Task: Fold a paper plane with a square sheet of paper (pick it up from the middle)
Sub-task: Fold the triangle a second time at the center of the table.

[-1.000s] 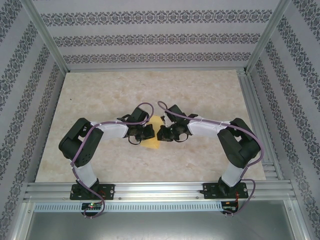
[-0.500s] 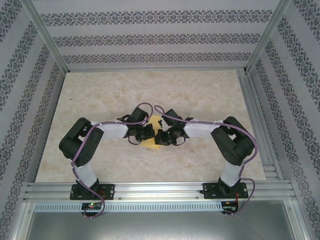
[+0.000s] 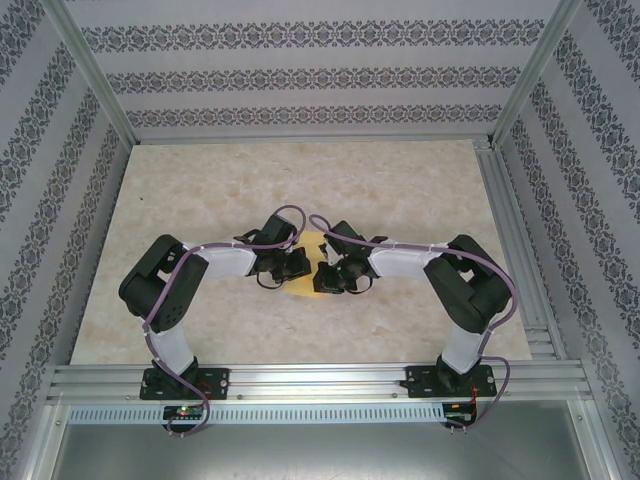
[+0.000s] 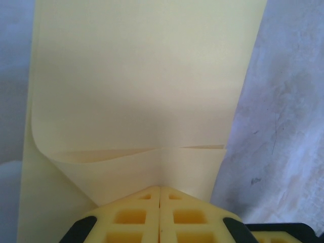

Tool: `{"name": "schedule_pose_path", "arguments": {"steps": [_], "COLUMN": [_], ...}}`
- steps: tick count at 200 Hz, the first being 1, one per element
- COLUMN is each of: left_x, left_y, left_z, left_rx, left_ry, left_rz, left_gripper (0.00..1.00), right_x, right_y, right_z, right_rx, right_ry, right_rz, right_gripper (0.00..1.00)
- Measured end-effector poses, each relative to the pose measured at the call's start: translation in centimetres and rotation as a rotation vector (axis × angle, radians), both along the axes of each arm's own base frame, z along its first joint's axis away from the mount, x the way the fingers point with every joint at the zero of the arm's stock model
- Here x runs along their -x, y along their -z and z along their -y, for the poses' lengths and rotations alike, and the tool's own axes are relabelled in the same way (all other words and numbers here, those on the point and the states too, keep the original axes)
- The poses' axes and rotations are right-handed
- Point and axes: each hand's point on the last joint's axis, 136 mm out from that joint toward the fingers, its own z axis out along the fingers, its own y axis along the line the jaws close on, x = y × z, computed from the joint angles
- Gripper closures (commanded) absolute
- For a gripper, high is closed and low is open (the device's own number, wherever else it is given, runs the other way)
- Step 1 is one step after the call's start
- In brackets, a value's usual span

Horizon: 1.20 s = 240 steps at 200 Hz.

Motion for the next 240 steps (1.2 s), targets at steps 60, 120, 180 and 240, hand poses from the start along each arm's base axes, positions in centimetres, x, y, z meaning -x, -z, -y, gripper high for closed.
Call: {"name": "schedule_pose_path", "arguments": {"steps": [60,120,180,240], "left_x": [0.0,-0.1,0.0,0.0], "left_y": [0.0,0.0,0.0,0.0], "left_z": [0.0,0.1,0.1,0.1], "left_rx": [0.001,0.004,0.007,0.009], "left_ry": [-0.002,-0.002,0.0,0.0], "left_rz": [-0.002,0.002,0.0,0.002], "left_gripper": [0.92,0.92,0.92,0.92], "right_x": [1.3,1.1,-0.1,-0.3], "right_y": [-0.6,0.9,-3.7,-0.1], "right_z": [-0.9,0.1,-0.7,-0.9], "right_rx": [-0.005,0.042,-0.044,0.009], "right_ry": [-0.052,-0.028,-0.021,-0.021], "right_rz": [0.012,-0.015,0.078,0.021], "right_gripper": [0.89,0.89,0.88,0.89]}}
